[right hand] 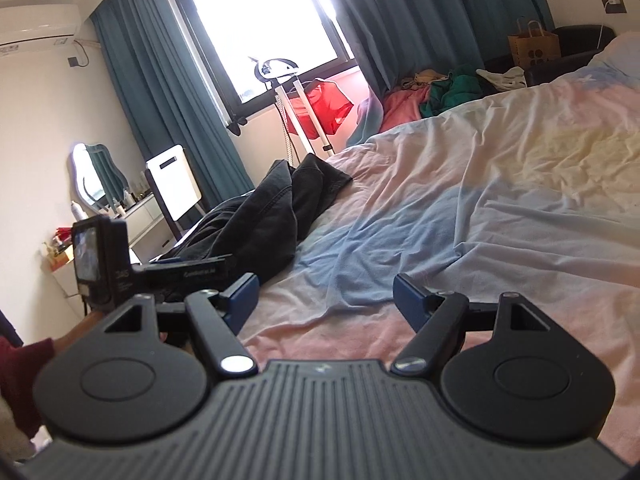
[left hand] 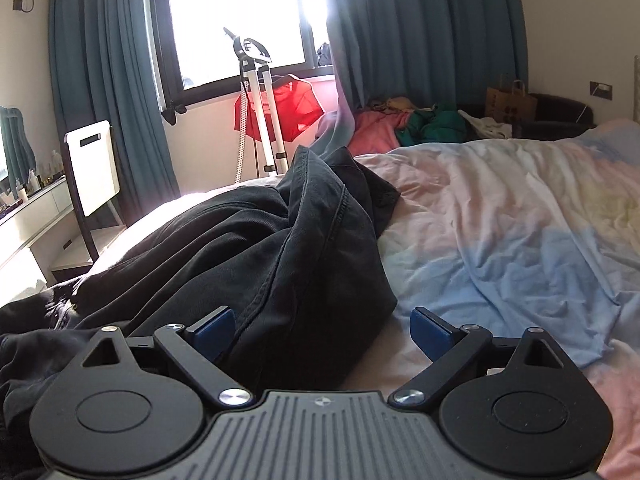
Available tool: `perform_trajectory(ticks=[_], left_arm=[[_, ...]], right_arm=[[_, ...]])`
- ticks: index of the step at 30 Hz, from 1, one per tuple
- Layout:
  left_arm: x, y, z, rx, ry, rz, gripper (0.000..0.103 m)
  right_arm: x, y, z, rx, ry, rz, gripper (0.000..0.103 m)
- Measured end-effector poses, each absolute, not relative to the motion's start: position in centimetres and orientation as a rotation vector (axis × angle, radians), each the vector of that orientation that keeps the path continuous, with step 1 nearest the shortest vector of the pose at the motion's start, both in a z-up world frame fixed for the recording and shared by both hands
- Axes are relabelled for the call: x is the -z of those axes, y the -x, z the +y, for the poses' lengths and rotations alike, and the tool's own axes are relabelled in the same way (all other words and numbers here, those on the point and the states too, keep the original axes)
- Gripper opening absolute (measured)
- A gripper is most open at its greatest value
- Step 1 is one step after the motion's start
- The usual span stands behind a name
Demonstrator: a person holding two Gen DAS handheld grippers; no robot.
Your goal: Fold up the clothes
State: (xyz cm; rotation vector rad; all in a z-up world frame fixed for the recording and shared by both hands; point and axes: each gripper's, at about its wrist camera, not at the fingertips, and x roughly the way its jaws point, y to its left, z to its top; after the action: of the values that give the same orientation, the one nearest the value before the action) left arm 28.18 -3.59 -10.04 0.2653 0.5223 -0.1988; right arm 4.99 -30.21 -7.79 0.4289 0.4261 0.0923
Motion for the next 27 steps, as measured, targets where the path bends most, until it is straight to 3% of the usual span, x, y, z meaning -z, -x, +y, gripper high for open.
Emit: perform_trajectory(ticks=[11,14,16,18,20,21,27], left_arm=[[10.2,-47.8,-8.7,0.099,-0.238,0.542,0.091],[10.1,-51.6,-9.0,0.069,-0.179,0.584,0.074],[9.9,-52.4,-9.6,0.083,-0.202,0.574,0.073],[9.9,-52.8,-10.2,0.093,-0.234,0.572,0.057],[10.2,-52.7,-11.0,0.089,-0.269,0.613,0.011],[10.3,-52.4,-11.3,0.087,-0.284,0.627,0.007],[5.9,-44.6,-11.2,0.14,-0.306,0.516,0.006]], right_arm=[[13.3,-11.6,-32.7,-0.018,-0.525,0.551,0.077],[14.7,-12.7,-33.0,-0.013,-0.557,0.585,0.077],[15.3,-13.3,-33.1,-0.014,-0.573,0.603,0.077],[15.8,-13.6,-33.2,-0.017,-0.585,0.615,0.077],[15.8,-13.5,-33.1,-0.019,-0.584,0.613,0.077],[15.7,-13.4,-33.1,-0.018,-0.579,0.606,0.077],[14.4,-12.4,-33.1,-0.022,-0.556,0.55,0.077]])
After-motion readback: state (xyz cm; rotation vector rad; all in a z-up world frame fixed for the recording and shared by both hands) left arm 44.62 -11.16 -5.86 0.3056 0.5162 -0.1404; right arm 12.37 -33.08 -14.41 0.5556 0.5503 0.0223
